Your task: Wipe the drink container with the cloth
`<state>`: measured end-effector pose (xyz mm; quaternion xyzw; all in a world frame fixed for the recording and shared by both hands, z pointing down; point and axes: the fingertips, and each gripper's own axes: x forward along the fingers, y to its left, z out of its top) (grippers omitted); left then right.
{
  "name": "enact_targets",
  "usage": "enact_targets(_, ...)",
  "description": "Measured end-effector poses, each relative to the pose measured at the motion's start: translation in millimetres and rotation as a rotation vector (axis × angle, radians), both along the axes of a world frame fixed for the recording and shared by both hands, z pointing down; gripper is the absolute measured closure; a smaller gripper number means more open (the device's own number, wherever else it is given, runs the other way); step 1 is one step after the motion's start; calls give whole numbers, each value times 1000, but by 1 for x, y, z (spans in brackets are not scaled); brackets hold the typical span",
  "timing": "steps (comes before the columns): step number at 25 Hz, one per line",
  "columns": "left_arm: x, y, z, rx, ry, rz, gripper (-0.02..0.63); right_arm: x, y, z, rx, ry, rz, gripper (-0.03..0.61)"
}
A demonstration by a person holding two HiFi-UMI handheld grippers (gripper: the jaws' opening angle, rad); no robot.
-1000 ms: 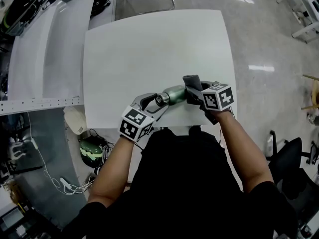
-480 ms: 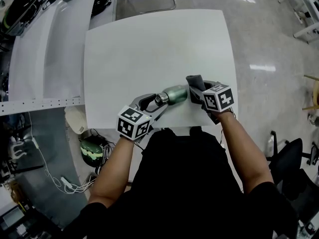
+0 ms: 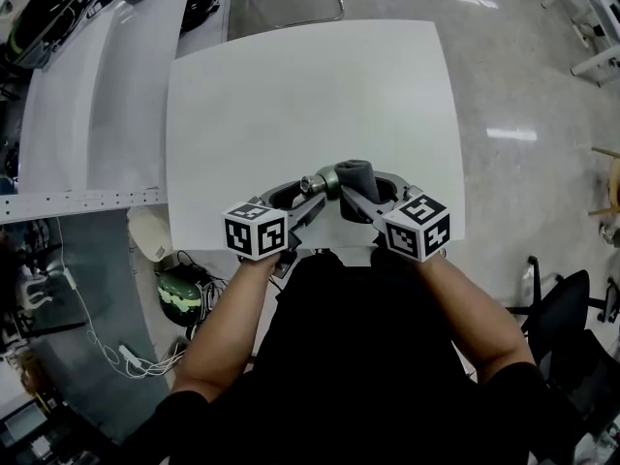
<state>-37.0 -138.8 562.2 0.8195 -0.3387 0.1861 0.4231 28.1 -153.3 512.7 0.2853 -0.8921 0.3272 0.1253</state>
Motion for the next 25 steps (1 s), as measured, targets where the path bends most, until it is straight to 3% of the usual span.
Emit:
enact_targets(6,-8,-1,8,-140,149,-171,360,-26,13,8,47,8,14,468)
enact_targets(11,-14,-7,7,-206,240,-271,360,-35,16,13,79,41,12,468)
enact_targets(18,-14,-3,11,-288,313,-341,362,-36,13,14,159,111,-12,468)
enact_targets(25,-16,0,15,-383,405,-409,364,-44,14,16,197,118,-50,468)
